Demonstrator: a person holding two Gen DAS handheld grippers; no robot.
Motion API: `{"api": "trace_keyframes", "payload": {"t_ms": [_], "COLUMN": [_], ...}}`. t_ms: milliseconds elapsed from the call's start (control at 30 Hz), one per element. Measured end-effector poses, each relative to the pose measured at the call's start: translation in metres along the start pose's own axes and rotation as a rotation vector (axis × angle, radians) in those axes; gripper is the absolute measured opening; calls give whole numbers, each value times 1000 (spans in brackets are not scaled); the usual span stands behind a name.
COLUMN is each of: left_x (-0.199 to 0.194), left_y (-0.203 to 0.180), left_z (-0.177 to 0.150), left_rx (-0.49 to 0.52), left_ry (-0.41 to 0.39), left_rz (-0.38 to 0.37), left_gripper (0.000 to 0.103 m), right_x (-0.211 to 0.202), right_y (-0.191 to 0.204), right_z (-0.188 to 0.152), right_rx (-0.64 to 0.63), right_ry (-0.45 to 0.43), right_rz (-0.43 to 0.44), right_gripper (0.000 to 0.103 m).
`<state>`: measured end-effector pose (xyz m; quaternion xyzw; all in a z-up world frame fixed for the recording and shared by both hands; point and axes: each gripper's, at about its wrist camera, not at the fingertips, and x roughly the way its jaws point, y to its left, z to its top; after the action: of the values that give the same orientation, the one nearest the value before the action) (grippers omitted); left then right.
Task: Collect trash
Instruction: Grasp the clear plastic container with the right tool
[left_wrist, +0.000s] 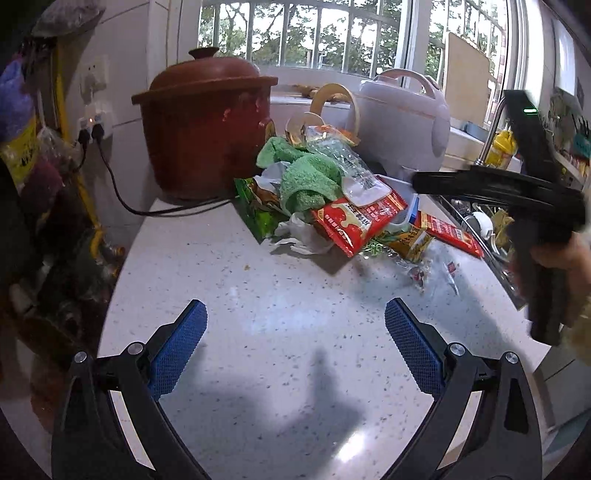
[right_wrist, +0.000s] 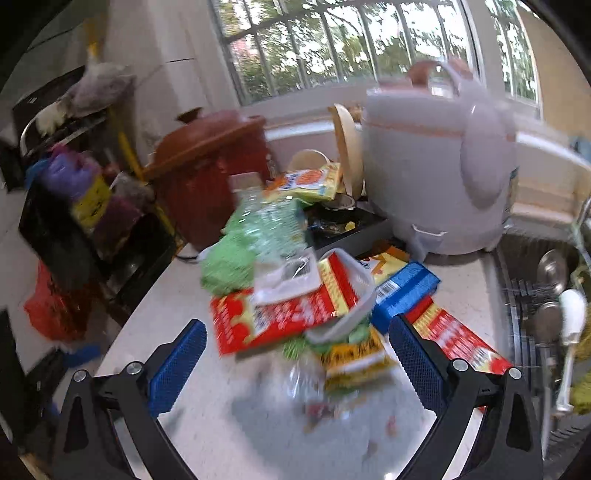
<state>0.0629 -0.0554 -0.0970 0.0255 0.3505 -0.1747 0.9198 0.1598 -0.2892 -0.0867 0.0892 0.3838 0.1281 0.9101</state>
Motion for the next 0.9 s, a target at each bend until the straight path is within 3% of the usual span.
{"api": "trace_keyframes", "payload": {"t_ms": [233,333,400,500,567,633,900], "left_x": [2,2,2,5,6,7,18], "left_y": [-2,2,4,6,6,4,-8], "left_z": [-2,0,2,2,3,3,10], "left_rx": [5,-6,-8,-8,-6,1,35], "left_ry": [8,2,2,4,4,5,9], "left_rz": [1,11,16,28,32,39,31], "left_gripper": [95,95,95,95,95,95,95], "right_x": [60,77,81,76,68,58,7], "right_y": [-19,-21,-17,-12,-14,-15,4], "right_z": [13,15,18,19,18,17,13], "right_rx": [31,35,26,8,24,31,-37], "right_ry": [88,98,100,70,60,51,-20], "right_rz": [-45,-19,21,27,75,86,54], "right_gripper": [98,99,92,68,46,35,29]}}
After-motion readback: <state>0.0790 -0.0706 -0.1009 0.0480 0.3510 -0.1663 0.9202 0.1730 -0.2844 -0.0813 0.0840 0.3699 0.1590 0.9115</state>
